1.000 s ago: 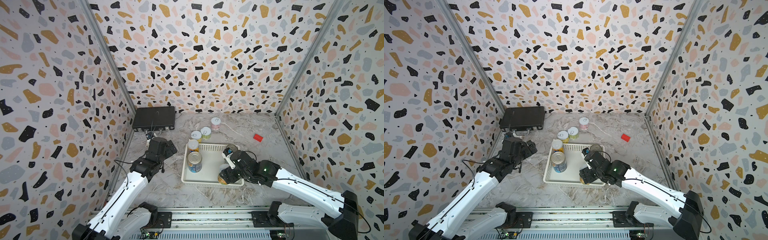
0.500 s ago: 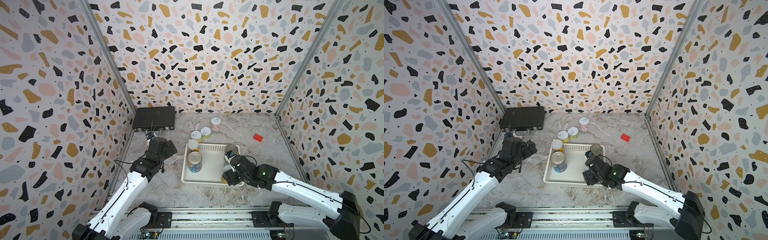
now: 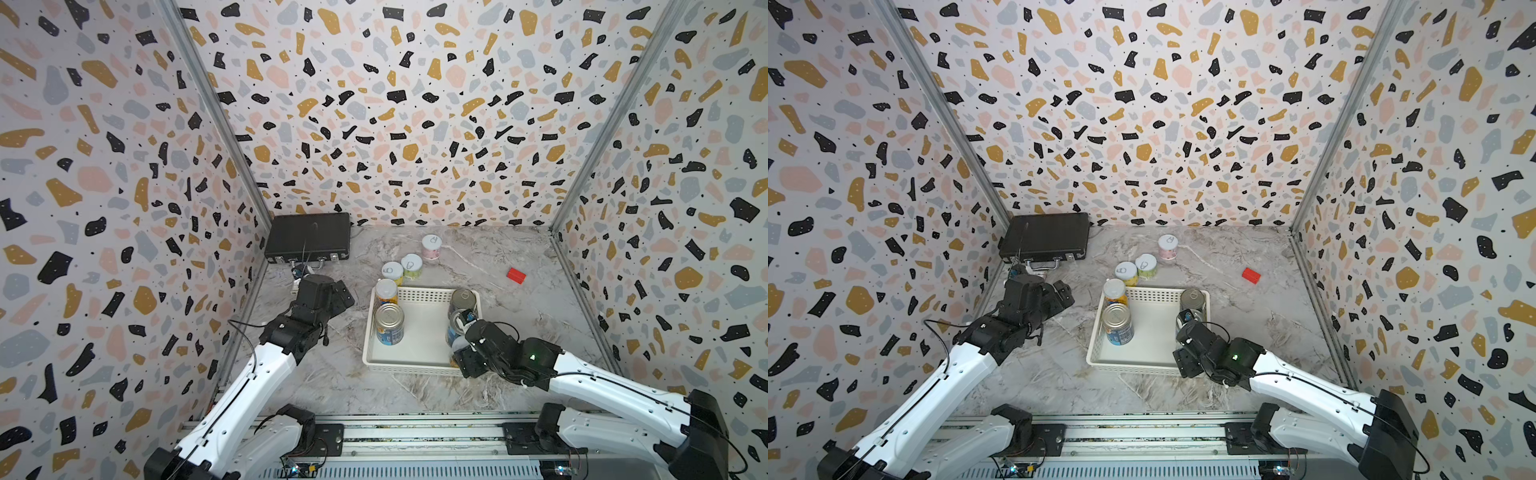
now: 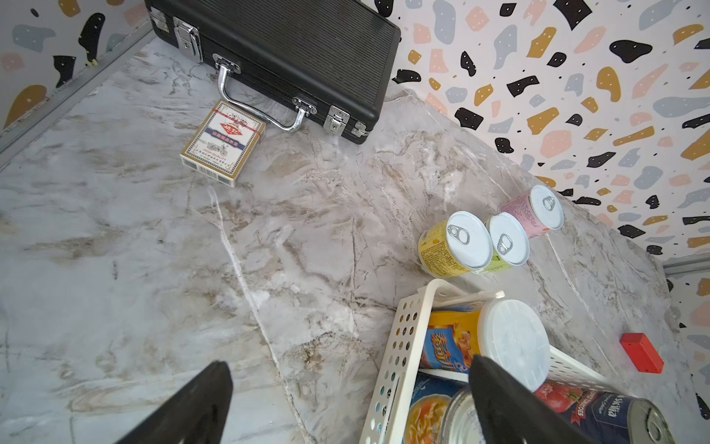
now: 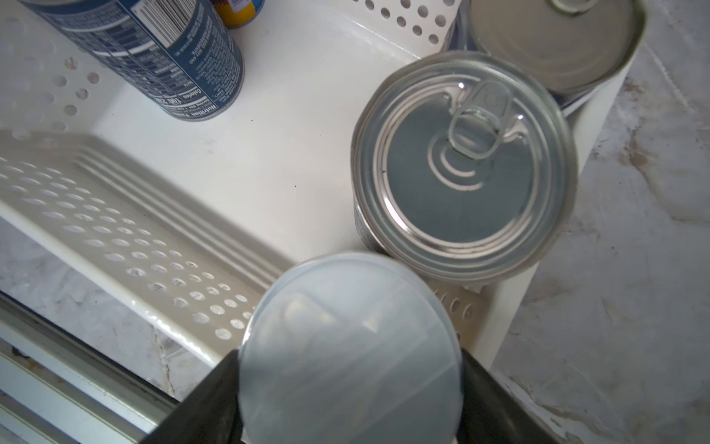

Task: Put the canned food in the basket
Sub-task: Place the canned food in the basket.

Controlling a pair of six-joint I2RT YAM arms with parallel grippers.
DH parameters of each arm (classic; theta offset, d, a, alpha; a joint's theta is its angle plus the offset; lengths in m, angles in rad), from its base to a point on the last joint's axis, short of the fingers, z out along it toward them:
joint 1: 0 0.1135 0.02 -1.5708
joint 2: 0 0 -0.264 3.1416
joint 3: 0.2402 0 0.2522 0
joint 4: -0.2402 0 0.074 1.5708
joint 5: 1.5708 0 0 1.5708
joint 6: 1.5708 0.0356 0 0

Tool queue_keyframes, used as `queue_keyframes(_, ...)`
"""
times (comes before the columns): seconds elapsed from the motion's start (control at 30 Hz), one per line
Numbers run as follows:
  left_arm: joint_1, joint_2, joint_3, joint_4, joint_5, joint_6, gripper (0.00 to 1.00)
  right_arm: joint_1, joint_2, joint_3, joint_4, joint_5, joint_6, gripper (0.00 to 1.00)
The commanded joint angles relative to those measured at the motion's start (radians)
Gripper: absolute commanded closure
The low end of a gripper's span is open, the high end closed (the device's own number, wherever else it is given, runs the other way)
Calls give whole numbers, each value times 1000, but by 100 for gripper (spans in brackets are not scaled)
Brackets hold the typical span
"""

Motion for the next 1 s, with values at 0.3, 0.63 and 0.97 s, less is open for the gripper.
queue_keyframes(0.3, 10, -14, 10, 26, 2, -1, 0, -10, 73, -39, 6, 68, 51, 63)
queue_keyframes(0.63, 11, -20, 12, 25, 5, -1, 0, -11, 38, -45, -11, 93, 60, 38)
queue_keyframes(0.97, 11, -17, 17, 24, 7, 9, 0, -11, -65, 58, -47, 54, -15, 11)
